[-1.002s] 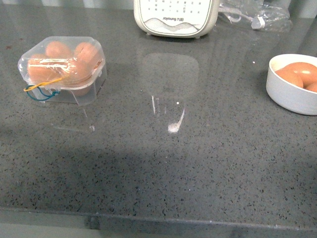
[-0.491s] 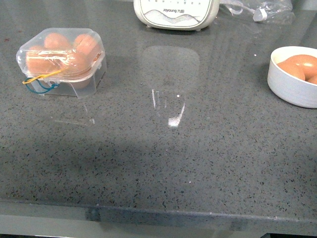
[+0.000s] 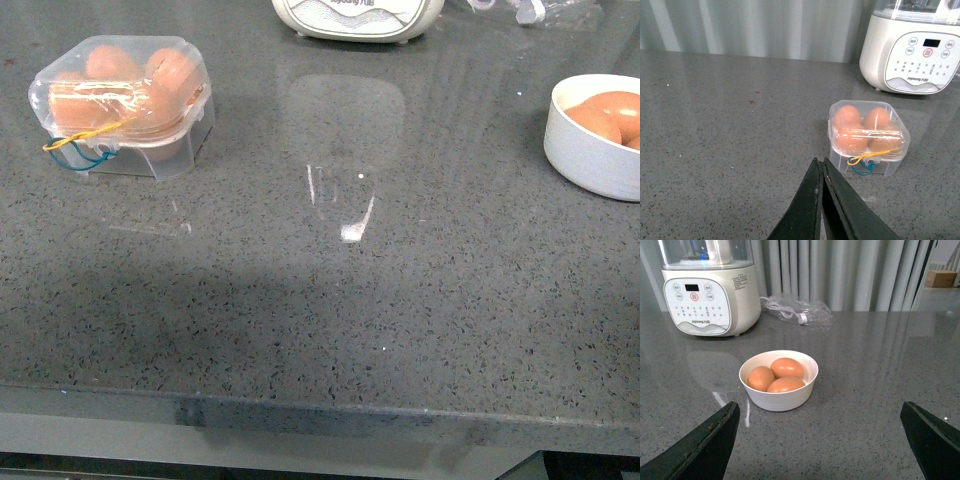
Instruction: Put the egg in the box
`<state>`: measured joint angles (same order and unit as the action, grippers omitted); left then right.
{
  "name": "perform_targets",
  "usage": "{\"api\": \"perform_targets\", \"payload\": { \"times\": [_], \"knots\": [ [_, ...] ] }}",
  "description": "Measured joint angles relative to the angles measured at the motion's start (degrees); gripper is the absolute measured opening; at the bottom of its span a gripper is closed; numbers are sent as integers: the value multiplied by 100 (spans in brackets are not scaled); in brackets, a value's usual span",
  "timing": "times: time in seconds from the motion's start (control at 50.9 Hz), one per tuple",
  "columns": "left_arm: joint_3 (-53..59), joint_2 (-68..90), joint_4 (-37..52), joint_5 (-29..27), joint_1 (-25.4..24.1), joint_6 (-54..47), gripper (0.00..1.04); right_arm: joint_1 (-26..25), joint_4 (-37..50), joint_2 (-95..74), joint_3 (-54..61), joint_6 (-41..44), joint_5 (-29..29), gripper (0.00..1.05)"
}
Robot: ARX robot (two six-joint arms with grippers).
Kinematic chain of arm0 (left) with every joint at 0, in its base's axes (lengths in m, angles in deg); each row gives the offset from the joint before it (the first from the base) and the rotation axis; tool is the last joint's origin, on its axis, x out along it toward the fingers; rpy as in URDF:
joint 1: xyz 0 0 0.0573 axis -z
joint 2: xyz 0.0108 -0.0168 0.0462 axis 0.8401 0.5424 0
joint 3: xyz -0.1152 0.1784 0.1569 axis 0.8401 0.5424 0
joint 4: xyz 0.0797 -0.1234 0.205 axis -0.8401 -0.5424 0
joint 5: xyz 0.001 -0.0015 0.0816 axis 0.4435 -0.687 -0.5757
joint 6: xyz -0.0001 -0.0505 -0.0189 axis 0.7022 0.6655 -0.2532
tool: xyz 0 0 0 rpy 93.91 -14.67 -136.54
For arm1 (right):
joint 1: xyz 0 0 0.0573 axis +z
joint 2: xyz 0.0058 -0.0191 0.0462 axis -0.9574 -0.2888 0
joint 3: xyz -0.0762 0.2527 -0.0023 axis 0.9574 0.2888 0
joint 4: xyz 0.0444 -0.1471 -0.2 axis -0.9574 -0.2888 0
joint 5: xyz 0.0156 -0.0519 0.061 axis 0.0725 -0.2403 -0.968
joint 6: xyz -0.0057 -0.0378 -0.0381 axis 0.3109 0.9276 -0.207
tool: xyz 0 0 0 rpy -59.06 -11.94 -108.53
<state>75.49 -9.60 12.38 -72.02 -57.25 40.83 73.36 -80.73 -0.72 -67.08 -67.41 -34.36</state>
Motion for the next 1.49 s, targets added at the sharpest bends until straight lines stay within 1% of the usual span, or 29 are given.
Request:
{"api": "perform_targets", "payload": {
  "times": [0.393,0.806,0.884,0.904,1.16,1.258,1.336,1.376,1.435,1.494],
  "knots": [
    [2,-1029,-984,0,0,0,4,0,0,0,0,0,0,97],
    [2,-1685,-1639,0,0,-2,4,0,0,0,0,0,0,97],
    [0,-2354,-2516,0,0,-9,4,0,0,0,-2,0,0,97],
    [0,-2457,-2594,2,0,-9,4,0,0,0,0,0,0,97],
    [0,-2662,-2658,2,0,-7,4,0,0,0,0,0,0,97],
    [0,-2662,-2658,2,0,-11,18,0,0,0,0,0,0,97],
    [0,-2662,-2658,2,0,-13,35,0,0,0,0,0,0,97],
    [0,-2664,-2658,2,0,-13,42,0,0,0,0,0,0,97],
    [0,-2664,-2658,2,0,-13,57,0,0,0,0,0,0,97],
    [0,-2662,-2658,2,0,-13,67,0,0,0,0,0,0,97]
  ]
}}
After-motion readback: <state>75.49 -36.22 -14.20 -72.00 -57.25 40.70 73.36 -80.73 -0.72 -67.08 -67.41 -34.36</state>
